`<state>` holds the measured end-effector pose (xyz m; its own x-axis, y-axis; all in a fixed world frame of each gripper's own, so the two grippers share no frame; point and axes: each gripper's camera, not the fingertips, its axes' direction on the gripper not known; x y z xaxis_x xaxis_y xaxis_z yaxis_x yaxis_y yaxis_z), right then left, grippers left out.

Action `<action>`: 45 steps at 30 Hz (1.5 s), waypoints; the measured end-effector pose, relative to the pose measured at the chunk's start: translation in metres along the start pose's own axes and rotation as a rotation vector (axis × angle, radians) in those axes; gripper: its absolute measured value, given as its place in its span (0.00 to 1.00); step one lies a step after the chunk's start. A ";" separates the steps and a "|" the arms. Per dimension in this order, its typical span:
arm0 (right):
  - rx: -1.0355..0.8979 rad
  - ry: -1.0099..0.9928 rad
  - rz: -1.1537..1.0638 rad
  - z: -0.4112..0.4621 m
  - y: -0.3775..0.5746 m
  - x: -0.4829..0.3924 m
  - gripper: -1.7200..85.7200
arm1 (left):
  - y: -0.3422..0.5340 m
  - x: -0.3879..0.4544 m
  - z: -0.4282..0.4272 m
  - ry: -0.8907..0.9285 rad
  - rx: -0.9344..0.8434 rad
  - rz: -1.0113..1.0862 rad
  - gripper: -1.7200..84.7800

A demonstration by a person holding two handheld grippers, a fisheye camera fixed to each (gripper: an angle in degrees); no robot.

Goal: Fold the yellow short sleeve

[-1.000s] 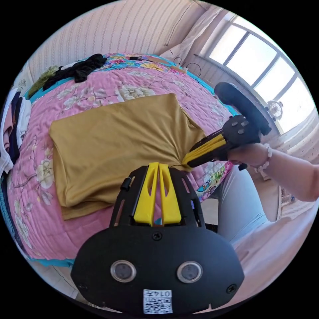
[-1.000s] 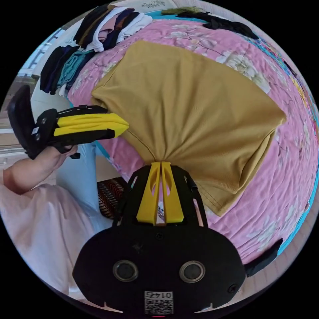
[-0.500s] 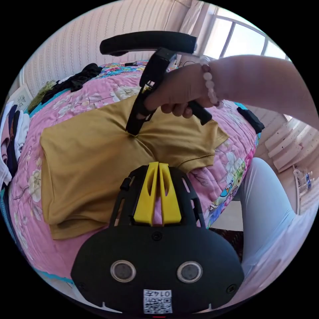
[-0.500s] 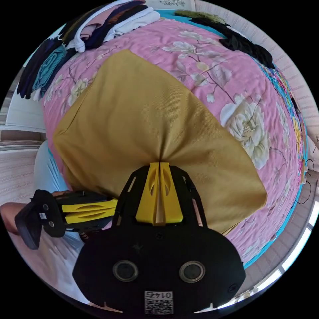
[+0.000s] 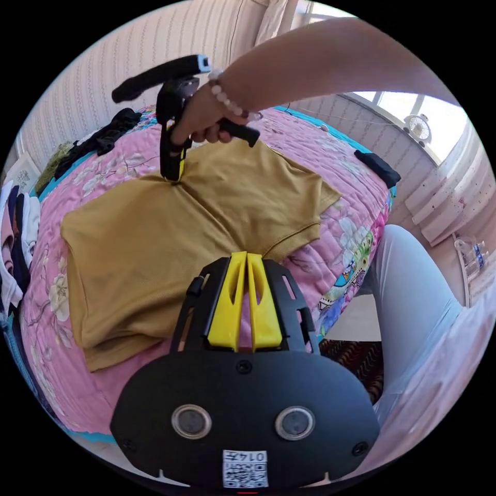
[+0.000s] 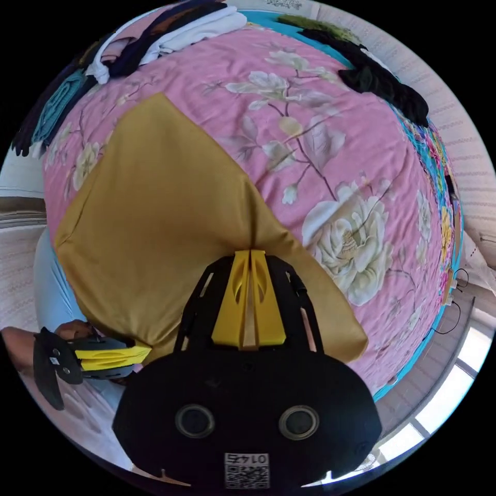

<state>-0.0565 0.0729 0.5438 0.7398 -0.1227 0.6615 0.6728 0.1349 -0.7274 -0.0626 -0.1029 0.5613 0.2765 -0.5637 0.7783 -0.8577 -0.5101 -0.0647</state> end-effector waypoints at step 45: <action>0.672 -0.692 0.703 -0.091 0.494 0.194 0.17 | -0.098 0.145 0.064 0.021 -0.091 0.248 0.02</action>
<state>0.4194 0.0267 0.2967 0.6501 0.7125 0.2640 -0.1671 0.4730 -0.8651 0.0891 -0.1759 0.6406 0.0446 -0.6501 0.7586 -0.9338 -0.2971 -0.1996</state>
